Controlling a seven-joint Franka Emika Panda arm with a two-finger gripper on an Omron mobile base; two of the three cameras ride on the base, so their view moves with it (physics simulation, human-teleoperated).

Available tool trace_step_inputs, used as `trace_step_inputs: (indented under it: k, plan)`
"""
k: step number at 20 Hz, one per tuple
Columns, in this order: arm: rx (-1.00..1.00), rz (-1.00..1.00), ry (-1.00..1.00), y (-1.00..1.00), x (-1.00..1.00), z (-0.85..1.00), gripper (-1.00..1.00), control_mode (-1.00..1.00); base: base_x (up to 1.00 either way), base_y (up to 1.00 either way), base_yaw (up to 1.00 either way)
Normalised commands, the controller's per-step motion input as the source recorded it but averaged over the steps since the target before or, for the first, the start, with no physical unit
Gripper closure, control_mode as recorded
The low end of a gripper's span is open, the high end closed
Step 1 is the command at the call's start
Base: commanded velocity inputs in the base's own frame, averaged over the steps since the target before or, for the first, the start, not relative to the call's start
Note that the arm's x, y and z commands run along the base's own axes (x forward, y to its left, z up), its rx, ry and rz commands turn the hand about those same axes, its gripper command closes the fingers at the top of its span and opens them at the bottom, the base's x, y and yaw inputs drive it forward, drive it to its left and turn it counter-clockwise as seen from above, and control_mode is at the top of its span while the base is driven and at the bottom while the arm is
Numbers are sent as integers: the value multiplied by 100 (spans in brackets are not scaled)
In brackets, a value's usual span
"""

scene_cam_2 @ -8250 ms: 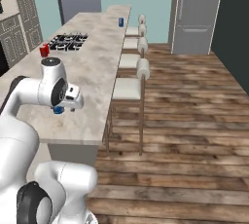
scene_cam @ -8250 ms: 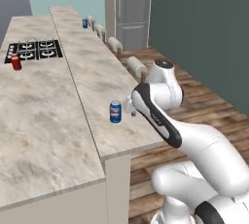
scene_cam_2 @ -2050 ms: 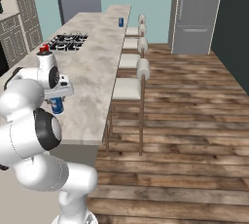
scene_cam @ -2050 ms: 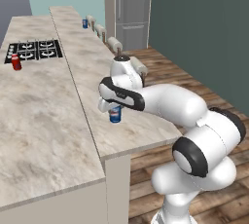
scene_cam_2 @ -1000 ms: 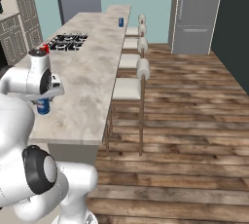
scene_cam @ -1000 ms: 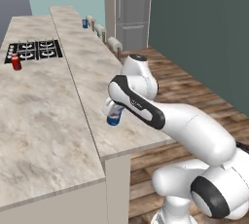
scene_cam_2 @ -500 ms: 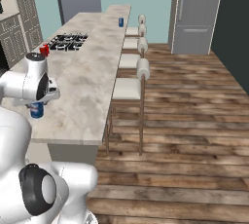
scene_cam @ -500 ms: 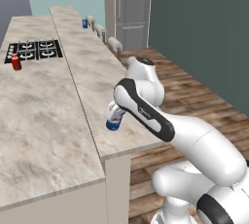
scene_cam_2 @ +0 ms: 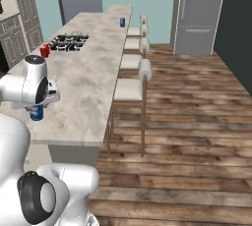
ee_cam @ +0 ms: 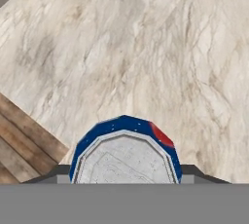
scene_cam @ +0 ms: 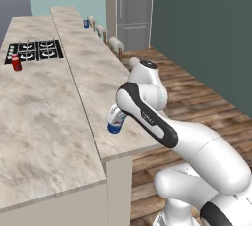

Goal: Four empty soda cans are scattered around the kitchen. Gather all the cans and cluster them next to the stove for recycling.

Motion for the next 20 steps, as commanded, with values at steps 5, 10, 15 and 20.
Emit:
trace_step_inputs:
  k: [5,10,15,20]
  plan:
    - [0,0,0,0,0,0,100,100,-31,6,0]
    - [0,0,0,0,0,0,100,100,-53,13,0]
    - [0,0,0,0,0,0,100,100,-46,14,0]
    - [0,0,0,0,0,0,100,100,-8,47,-3]
